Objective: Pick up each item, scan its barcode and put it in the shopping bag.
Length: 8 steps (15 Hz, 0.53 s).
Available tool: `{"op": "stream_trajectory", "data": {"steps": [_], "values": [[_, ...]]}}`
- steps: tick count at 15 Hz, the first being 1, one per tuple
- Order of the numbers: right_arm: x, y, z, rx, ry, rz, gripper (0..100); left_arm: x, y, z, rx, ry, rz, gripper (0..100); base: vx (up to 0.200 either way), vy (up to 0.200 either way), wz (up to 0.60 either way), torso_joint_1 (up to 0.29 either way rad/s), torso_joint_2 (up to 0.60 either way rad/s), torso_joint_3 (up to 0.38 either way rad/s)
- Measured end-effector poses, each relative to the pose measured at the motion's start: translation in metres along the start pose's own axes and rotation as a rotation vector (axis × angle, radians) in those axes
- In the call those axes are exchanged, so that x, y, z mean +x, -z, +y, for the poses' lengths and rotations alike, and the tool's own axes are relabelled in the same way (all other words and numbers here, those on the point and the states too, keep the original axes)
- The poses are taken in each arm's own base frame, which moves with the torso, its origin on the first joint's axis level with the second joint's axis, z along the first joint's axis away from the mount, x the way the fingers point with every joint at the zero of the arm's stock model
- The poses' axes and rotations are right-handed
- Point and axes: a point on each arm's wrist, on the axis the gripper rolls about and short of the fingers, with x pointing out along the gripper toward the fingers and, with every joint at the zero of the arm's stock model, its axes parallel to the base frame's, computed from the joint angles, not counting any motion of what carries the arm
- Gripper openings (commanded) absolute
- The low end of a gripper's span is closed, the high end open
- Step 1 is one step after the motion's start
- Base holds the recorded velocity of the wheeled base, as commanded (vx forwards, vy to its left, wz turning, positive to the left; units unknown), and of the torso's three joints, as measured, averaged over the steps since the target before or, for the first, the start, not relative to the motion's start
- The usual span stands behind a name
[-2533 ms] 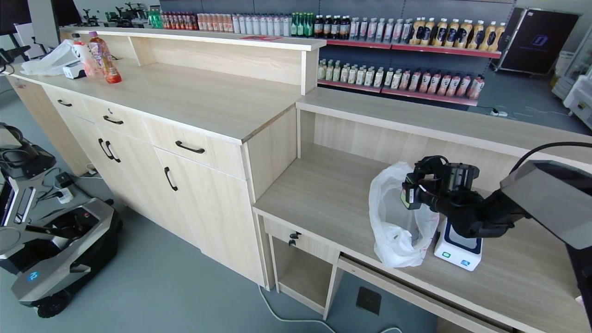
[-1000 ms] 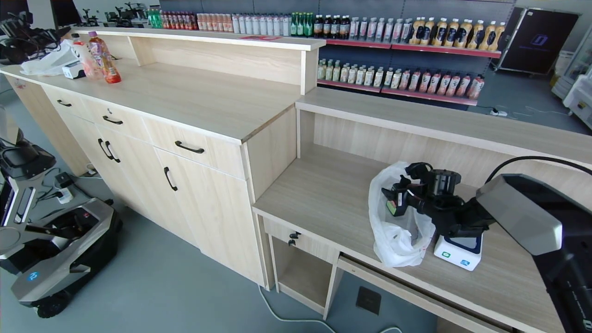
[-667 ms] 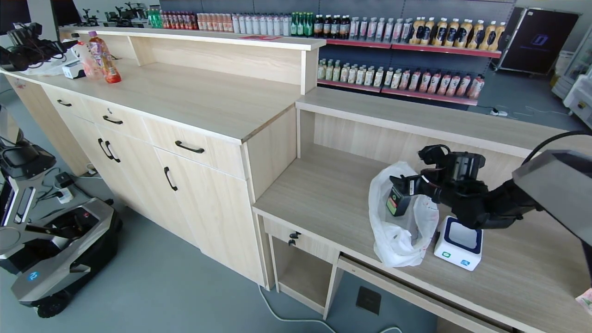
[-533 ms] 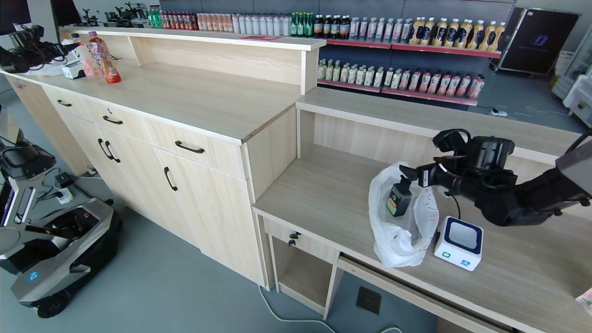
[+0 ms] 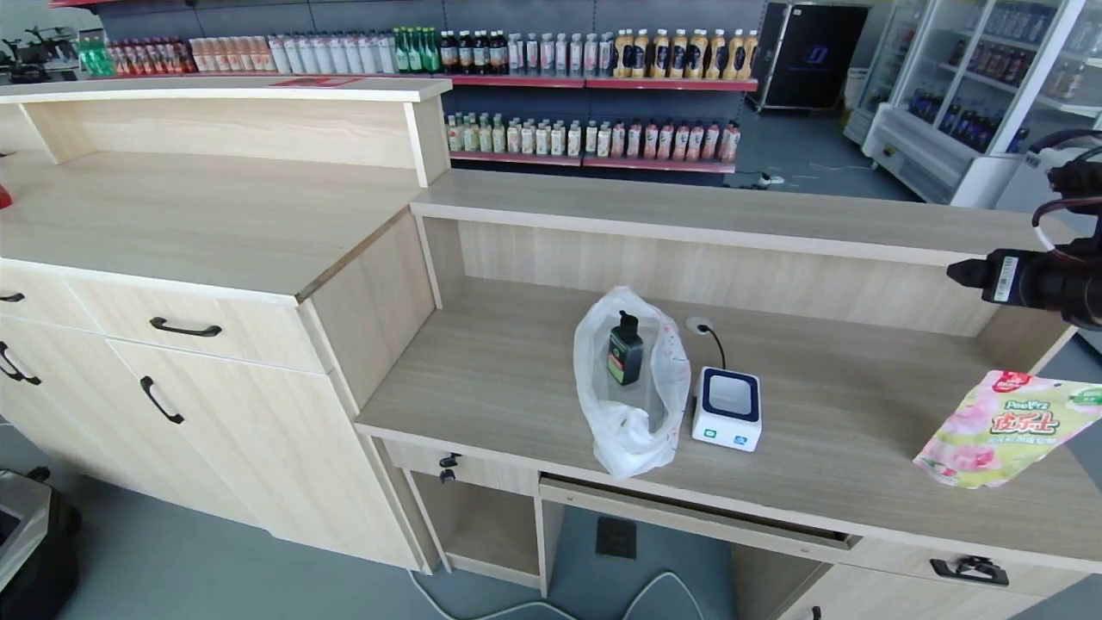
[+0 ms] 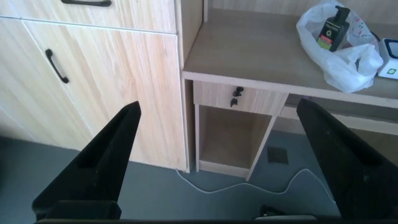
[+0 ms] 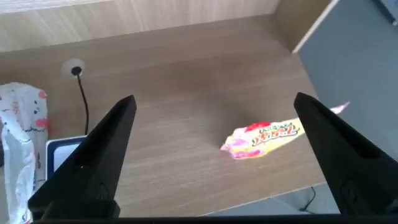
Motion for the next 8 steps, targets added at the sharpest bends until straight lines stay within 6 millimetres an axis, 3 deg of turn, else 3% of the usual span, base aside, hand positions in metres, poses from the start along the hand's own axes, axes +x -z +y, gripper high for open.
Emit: {"op": "stream_trajectory", "data": {"steps": [3,8], "values": [[0.01,-0.018,-0.012,0.362,0.128,0.137,100,0.0,0.0,0.0,0.0,0.0,-0.001,100,0.0,0.0,0.0,0.063,-0.14,-0.06],[0.086,0.024,-0.039,0.541,0.159,0.249,100,0.0,0.0,0.0,0.0,0.0,0.0,100,0.0,0.0,0.0,0.006,-0.01,-0.007]]}}
